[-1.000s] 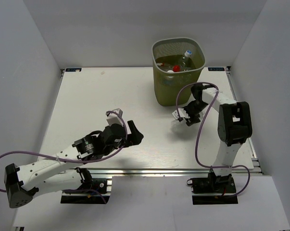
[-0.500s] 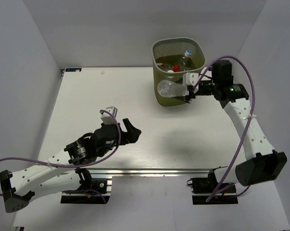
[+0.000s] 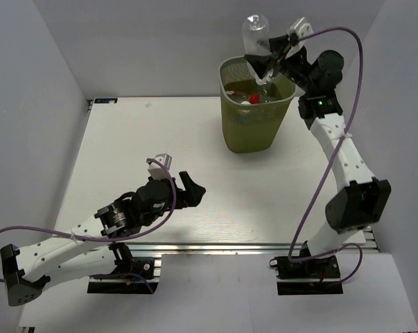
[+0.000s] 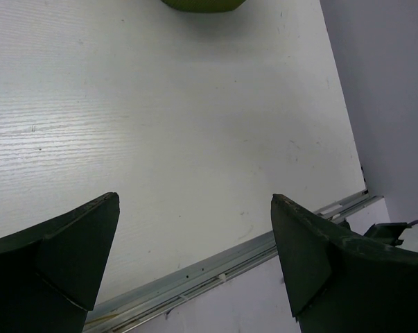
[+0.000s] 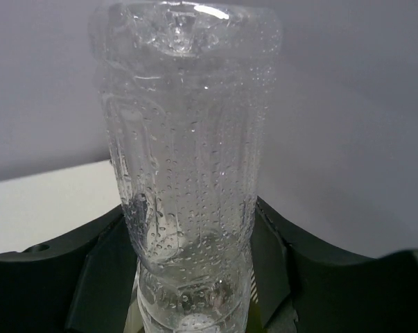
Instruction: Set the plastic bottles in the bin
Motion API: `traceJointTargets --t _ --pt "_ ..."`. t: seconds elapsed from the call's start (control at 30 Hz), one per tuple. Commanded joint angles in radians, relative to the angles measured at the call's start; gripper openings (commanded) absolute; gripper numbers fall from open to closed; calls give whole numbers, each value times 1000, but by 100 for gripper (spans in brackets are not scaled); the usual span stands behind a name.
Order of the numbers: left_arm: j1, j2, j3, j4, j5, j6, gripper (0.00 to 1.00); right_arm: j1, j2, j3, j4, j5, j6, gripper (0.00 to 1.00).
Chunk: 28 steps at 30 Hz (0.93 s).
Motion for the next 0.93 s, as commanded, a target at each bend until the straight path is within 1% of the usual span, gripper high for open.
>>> traceJointTargets --t 0.0,0.03,0.07,0.1,0.13,0.17,0.3,0.33,0.4,0.43,0.5,0.53,0.57,0.6,0.63,0.67,0.7,0.77,0.83,0.87,0.9 --pt "-1 -23 -18 22 11 7 100 -11 159 196 -48 81 99 27" --pt "-1 -23 -18 22 11 7 100 -20 215 222 -71 78 92 40" --pt "-1 -23 -18 22 11 7 100 -30 237 273 -89 58 74 72" --pt "-1 -23 -9 22 11 7 100 -31 258 282 -112 55 61 90" --pt "-1 -23 -9 22 11 7 100 -37 284 288 -175 61 55 90" --pt "-1 -23 1 22 20 7 100 -36 283 294 -187 67 49 90" --pt "-1 -14 10 3 20 7 100 -36 228 259 -230 94 24 90" --pt "-1 -25 10 3 20 7 100 -33 206 264 -264 130 0 90" --pt "-1 -25 10 17 20 22 100 -33 180 296 -342 128 -35 90" --pt "-1 -25 10 28 20 39 100 -31 160 313 -473 125 -52 90" --pt "-1 -25 22 39 20 65 100 -24 117 308 -546 127 -107 90" --pt "-1 -25 22 49 20 82 100 -14 99 298 -571 172 -118 90" --pt "-1 -25 34 49 11 110 100 -11 27 282 -650 200 -132 90" --pt "-1 -25 48 58 11 124 100 4 -8 184 -658 270 -129 90" --pt "-1 -25 48 59 11 139 100 3 -42 135 -658 282 -134 90" --pt "-1 -25 57 71 11 162 100 1 -165 26 -633 291 -149 90" --pt "-1 -25 57 71 11 162 100 4 -209 -33 -593 330 -154 90" --pt "-1 -25 57 86 2 196 100 7 -346 -217 -579 342 -201 90" --pt "-1 -25 67 95 -7 196 100 12 -397 -302 -620 371 -221 90" --pt "-1 -14 67 95 -7 205 100 18 -407 -310 -707 383 -230 90" --pt "-1 -14 67 95 -7 216 100 15 -415 -316 -724 413 -226 90"
